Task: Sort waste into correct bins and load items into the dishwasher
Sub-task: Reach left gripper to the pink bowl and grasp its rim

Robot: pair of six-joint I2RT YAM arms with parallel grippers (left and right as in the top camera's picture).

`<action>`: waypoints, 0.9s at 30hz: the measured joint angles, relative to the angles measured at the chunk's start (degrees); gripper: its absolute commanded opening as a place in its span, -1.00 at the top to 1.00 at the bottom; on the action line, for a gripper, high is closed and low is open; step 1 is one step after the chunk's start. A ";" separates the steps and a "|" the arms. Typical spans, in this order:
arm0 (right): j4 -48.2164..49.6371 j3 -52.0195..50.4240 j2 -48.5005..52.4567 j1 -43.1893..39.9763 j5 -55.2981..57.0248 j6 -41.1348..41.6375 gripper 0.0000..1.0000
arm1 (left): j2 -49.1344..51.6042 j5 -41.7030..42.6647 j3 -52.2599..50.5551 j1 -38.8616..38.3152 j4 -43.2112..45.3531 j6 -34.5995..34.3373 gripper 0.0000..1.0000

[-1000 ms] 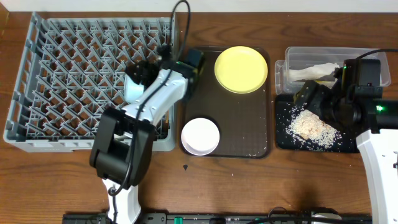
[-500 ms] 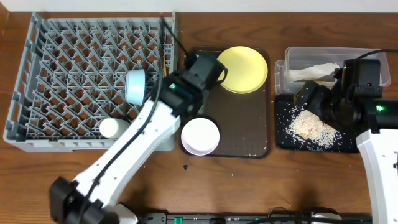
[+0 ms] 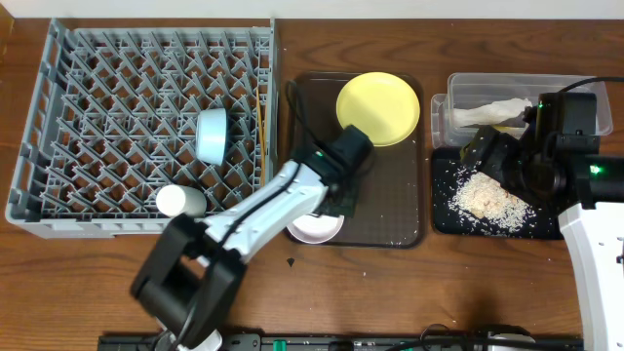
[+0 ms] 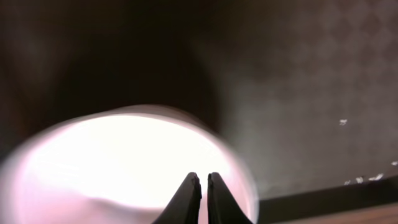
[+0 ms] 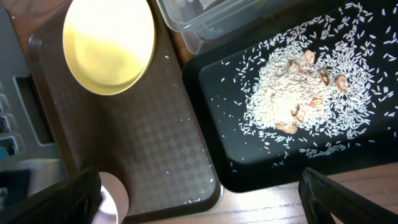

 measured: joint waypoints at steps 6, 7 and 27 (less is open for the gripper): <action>0.00 0.00 0.00 0.00 0.02 0.00 -0.99 | 3.61 12.31 -0.28 -2.36 12.11 0.00 0.77; 0.00 0.00 0.00 0.00 0.00 0.00 -0.99 | 3.61 13.86 0.22 -2.43 12.00 0.20 0.69; 0.31 0.00 0.00 0.00 0.02 0.00 -0.98 | -0.31 -2.73 -1.40 1.25 -1.40 4.55 0.21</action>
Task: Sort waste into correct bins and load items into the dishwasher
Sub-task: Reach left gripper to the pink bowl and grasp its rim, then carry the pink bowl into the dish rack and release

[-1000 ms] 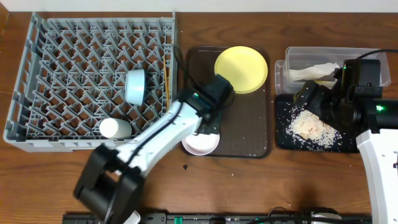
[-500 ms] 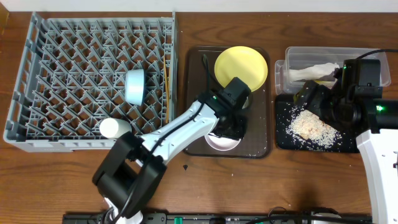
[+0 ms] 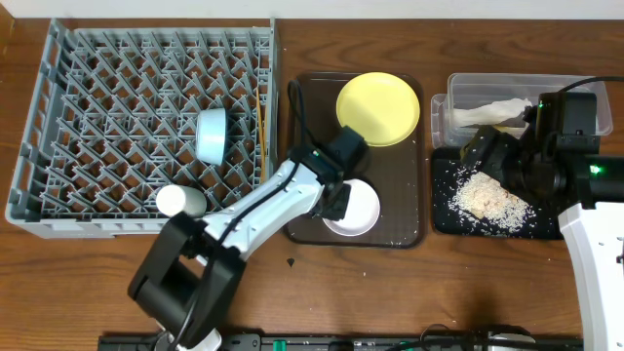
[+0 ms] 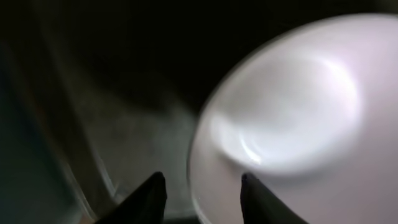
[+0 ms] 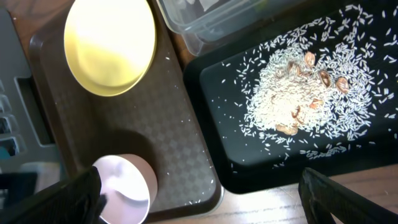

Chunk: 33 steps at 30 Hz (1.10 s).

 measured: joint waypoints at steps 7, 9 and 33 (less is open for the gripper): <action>0.00 0.00 0.00 0.00 0.00 0.00 -0.99 | 2.25 -0.42 -3.32 0.00 5.81 0.17 0.85; 0.02 0.00 0.00 0.00 -0.02 0.00 -0.99 | 2.23 -0.39 -3.21 0.00 5.25 0.22 0.85; 0.76 0.00 0.00 0.00 0.00 0.00 -0.99 | -14.97 -73.16 7.89 16.26 -7.04 18.56 0.85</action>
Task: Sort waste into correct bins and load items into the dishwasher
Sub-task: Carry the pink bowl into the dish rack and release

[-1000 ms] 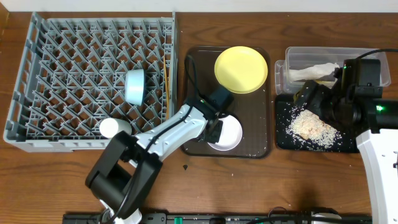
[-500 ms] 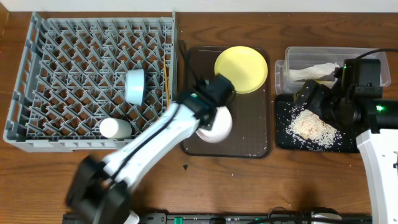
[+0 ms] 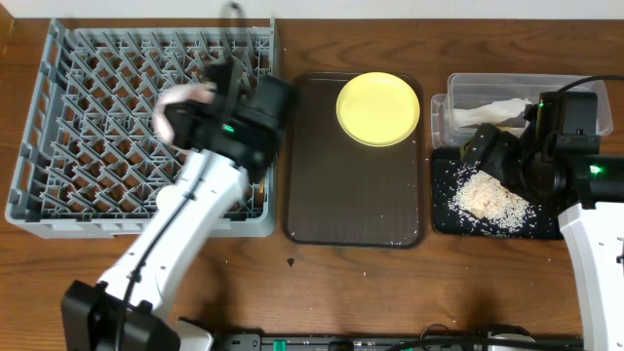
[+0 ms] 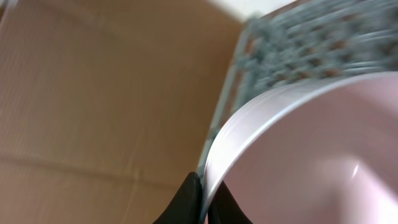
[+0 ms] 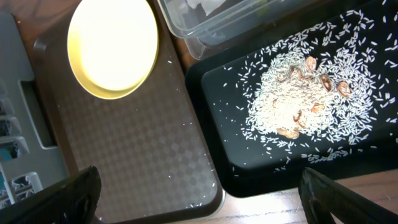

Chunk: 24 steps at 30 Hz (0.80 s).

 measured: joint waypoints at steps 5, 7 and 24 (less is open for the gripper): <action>0.00 0.00 0.00 0.00 -0.02 0.00 -0.98 | 0.68 -1.70 0.00 10.71 6.29 1.20 0.85; -0.02 0.00 0.00 0.00 0.00 0.00 -0.98 | 1.40 0.44 0.00 14.93 9.38 2.97 0.85; 0.35 0.00 0.00 0.00 0.00 0.00 -0.99 | 16.31 9.84 0.00 25.42 21.86 17.22 0.85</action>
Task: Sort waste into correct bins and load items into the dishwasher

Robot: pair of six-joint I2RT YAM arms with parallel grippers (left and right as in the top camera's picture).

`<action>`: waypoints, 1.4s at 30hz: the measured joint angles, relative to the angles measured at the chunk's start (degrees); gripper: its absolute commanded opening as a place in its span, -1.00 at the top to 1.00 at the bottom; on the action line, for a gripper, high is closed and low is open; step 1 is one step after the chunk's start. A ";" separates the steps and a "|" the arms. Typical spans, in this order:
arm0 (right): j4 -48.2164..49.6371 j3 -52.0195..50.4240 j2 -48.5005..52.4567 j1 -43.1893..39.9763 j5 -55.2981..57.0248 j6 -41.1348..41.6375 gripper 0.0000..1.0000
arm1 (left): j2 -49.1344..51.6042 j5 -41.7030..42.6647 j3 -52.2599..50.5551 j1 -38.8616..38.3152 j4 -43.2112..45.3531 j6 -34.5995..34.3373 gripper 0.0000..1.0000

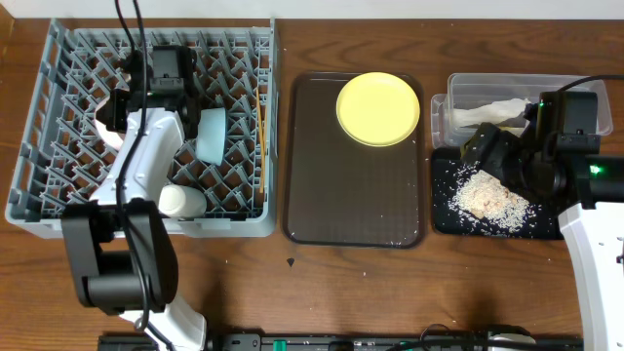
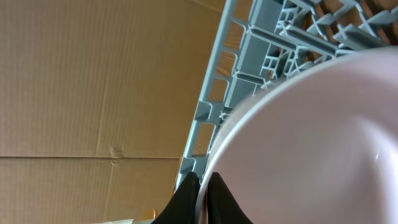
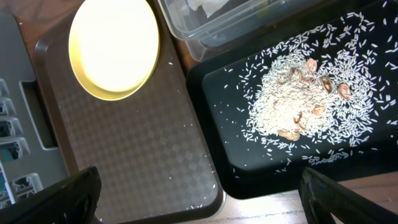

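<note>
My left gripper (image 2: pixel 202 178) is shut on the rim of a pink bowl (image 2: pixel 311 137). It holds the bowl on edge over the left part of the grey dish rack (image 1: pixel 58 78). From overhead only a sliver of the bowl (image 1: pixel 109 127) shows beside the left gripper (image 1: pixel 125 109). My right gripper (image 3: pixel 200 186) hangs wide open and empty above the black tray (image 3: pixel 217 93) of spilled rice (image 3: pixel 292 109). On the brown tray (image 1: pixel 351 195) lies a yellow plate (image 1: pixel 378 107).
The rack holds a light-blue bowl (image 1: pixel 212 135), a white cup (image 1: pixel 181 201) and a yellow stick (image 1: pixel 261 146) along its right side. A clear container (image 1: pixel 458 90) with crumpled tissue sits behind the black tray (image 1: pixel 444 210). Beyond the rack's left edge is brown cardboard (image 2: pixel 93 93).
My left gripper, still shut on the pink bowl, has moved from over the rack's upper middle to its left part. The right arm has not moved.
My left gripper was shut just above the pink bowl at the brown tray's front left. Then it stood open around the bowl's rim. Then it was shut on the rim over the rack, and now holds the bowl farther left. The right gripper stayed open over the rice.
</note>
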 measured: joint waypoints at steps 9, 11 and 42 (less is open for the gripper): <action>1.03 0.00 0.00 0.00 -0.02 0.00 -0.98 | 0.87 -0.90 0.00 -0.66 1.03 0.44 0.85; 1.29 0.00 0.00 0.00 0.00 0.00 -0.99 | 0.87 -1.14 0.00 -1.40 1.03 0.46 0.85; 1.88 0.00 0.00 0.00 -0.02 0.00 -0.98 | 1.99 0.00 0.00 -11.80 -2.91 1.22 0.00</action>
